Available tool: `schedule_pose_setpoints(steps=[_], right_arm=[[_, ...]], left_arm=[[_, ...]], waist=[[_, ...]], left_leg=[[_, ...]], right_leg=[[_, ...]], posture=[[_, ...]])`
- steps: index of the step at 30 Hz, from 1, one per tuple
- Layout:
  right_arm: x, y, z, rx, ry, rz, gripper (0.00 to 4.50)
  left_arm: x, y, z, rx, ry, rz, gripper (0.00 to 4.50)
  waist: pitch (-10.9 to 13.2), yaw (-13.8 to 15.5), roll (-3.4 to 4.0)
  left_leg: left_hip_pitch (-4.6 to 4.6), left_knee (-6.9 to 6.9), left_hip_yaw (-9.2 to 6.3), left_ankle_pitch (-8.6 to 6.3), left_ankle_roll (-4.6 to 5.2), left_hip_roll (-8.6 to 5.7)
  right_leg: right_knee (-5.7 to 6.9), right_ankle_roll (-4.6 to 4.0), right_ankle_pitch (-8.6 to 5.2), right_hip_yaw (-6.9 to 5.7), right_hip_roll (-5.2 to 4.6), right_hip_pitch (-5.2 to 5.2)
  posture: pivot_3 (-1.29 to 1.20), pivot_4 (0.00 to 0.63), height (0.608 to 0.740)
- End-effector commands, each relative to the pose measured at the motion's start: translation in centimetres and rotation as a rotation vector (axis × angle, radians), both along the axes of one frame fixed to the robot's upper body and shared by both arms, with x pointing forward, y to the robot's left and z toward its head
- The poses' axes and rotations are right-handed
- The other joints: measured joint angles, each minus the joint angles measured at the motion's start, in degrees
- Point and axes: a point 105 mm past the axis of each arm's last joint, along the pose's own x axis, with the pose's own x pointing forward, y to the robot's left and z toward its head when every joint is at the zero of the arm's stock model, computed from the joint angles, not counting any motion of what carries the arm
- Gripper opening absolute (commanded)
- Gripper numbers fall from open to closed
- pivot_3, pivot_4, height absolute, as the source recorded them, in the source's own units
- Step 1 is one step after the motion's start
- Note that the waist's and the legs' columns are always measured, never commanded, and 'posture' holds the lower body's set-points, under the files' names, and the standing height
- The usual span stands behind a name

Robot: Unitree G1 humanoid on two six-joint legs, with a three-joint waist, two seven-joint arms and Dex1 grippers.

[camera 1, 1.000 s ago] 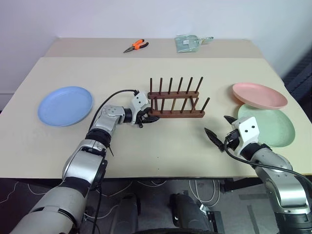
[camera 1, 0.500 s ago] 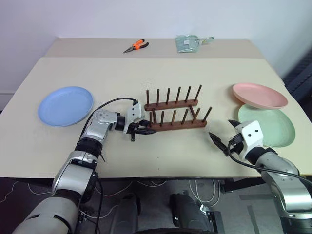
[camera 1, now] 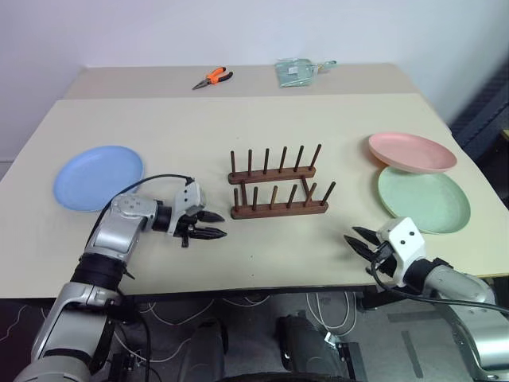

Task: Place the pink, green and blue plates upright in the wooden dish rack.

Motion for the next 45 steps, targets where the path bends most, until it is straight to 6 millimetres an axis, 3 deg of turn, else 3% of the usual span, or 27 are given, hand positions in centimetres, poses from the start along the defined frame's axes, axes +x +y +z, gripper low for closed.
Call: schedule_pose_setpoints(steps=[1, 6, 11, 16, 20, 23, 28, 29, 31, 34, 38, 42, 45], right_arm=[[1.3, 1.5, -0.9, -0.019, 0.0, -0.005, 0.05], [4.3, 1.6, -2.1, -0.052, -0.005, -0.095, 0.05], [7.6, 0.8, -2.3, -0.065, -0.032, -0.187, 0.05], [9.8, 0.4, -1.4, -0.07, -0.078, -0.209, 0.05], [9.9, -0.2, -0.4, -0.071, -0.105, -0.198, 0.05], [8.8, -0.8, 0.9, -0.093, -0.135, -0.153, 0.84], [6.0, -4.0, 7.7, -0.307, -0.346, -0.118, 3.36], [5.8, -4.4, 8.3, -0.33, -0.356, -0.126, 3.36], [6.0, -7.7, 8.9, -0.545, -0.351, -0.162, 3.36], [6.7, -10.9, 9.1, -0.729, -0.339, -0.195, 3.36], [9.0, -14.5, 7.7, -0.923, -0.314, -0.22, 3.36], [11.1, -15.7, 6.4, -0.897, -0.316, -0.259, 3.36], [12.1, -16.3, 6.3, -0.959, -0.351, -0.271, 2.53]], left_arm=[[-0.3, -3.5, -1.0, -0.011, -0.034, 0.008, 0.8], [2.6, -3.8, -2.4, 0.031, -0.107, 0.22, 0.8], [5.6, -3.6, -2.2, 0.008, -0.166, 0.38, 0.8], [6.7, -3.7, -2.0, -0.005, -0.177, 0.387, 0.8], [6.8, -3.6, -2.1, 0.004, -0.187, 0.372, 0.8], [6.1, -3.1, -2.3, 0.031, -0.193, 0.325, 0.74], [2.2, -0.3, -1.5, -0.027, -0.157, 0.172, 0.74], [1.9, 0.0, -1.4, -0.038, -0.152, 0.17, 0.74], [1.7, 1.8, -1.5, -0.031, -0.15, 0.197, 0.74], [1.8, 2.9, -1.0, -0.04, -0.166, 0.215, 0.74], [2.3, 1.0, 2.2, -0.163, -0.185, 0.167, 0.74], [1.3, -1.0, 3.3, -0.206, -0.175, 0.085, 0.74], [1.0, -1.9, 3.8, -0.236, -0.172, 0.078, 0.74]], waist=[[0.0, 1.0, 0.01], [-0.1, 1.6, -0.03], [-0.3, 1.1, -0.04], [-0.4, 0.9, 0.01], [-0.4, 0.9, 0.03], [-0.4, 1.0, 0.03], [-0.5, -0.2, 0.25], [-0.5, -0.4, 0.25], [-0.5, -0.5, 0.25], [-0.5, -0.4, 0.2], [-0.4, -0.5, 0.2], [-0.3, -0.5, 0.25], [-0.3, -0.6, 0.29]], left_leg=[[-0.03, 0.04, 0.0, 0.0, 0.0, -0.03], [-0.14, 0.28, -0.05, -0.01, 0.01, -0.1], [0.12, 0.38, -0.1, -0.01, 0.01, -0.1], [0.14, 0.33, -0.13, -0.01, 0.01, -0.1], [0.13, 0.32, -0.13, -0.01, 0.01, -0.1], [0.09, 0.32, -0.13, -0.01, 0.01, -0.1], [0.03, 0.13, -0.03, -0.12, 0.2, -0.07], [0.04, 0.1, -0.03, -0.12, 0.2, -0.06], [0.06, 0.07, -0.07, -0.12, 0.2, -0.04], [0.05, 0.15, -0.04, -0.13, 0.2, -0.04], [-0.01, 0.21, 0.04, -0.13, 0.2, -0.05], [-0.15, 0.22, 0.07, -0.13, 0.21, -0.08], [-0.15, 0.2, 0.06, -0.13, 0.22, -0.09]], right_leg=[[-0.01, 0.01, 0.0, 0.01, -0.02, 0.0], [-0.05, 0.01, 0.0, 0.01, -0.02, 0.06], [-0.03, 0.01, 0.03, 0.0, 0.0, 0.36], [-0.01, 0.02, 0.04, -0.01, 0.04, 0.37], [0.0, 0.03, 0.04, -0.01, 0.05, 0.37], [0.0, 0.04, 0.03, -0.01, 0.05, 0.34], [0.0, 0.09, -0.02, 0.12, 0.06, 0.12], [0.02, 0.08, -0.02, 0.11, 0.06, 0.08], [0.03, 0.06, -0.02, 0.1, 0.11, 0.08], [-0.02, 0.03, -0.03, 0.1, 0.08, 0.09], [-0.04, 0.0, -0.01, 0.12, 0.03, 0.03], [-0.04, 0.04, -0.01, 0.16, 0.03, -0.07], [-0.04, 0.06, -0.02, 0.17, 0.04, -0.08]], posture=[[0.0, 0.15, 0.732], [0.0, 0.15, 0.732], [0.0, 0.15, 0.732], [0.0, 0.15, 0.732], [0.0, 0.15, 0.732], [0.0, 0.15, 0.732], [0.0, 0.15, 0.732], [0.0, 0.15, 0.732], [0.0, 0.15, 0.732], [0.0, 0.15, 0.732], [0.0, 0.15, 0.732], [0.0, 0.15, 0.732], [0.0, 0.15, 0.732]])
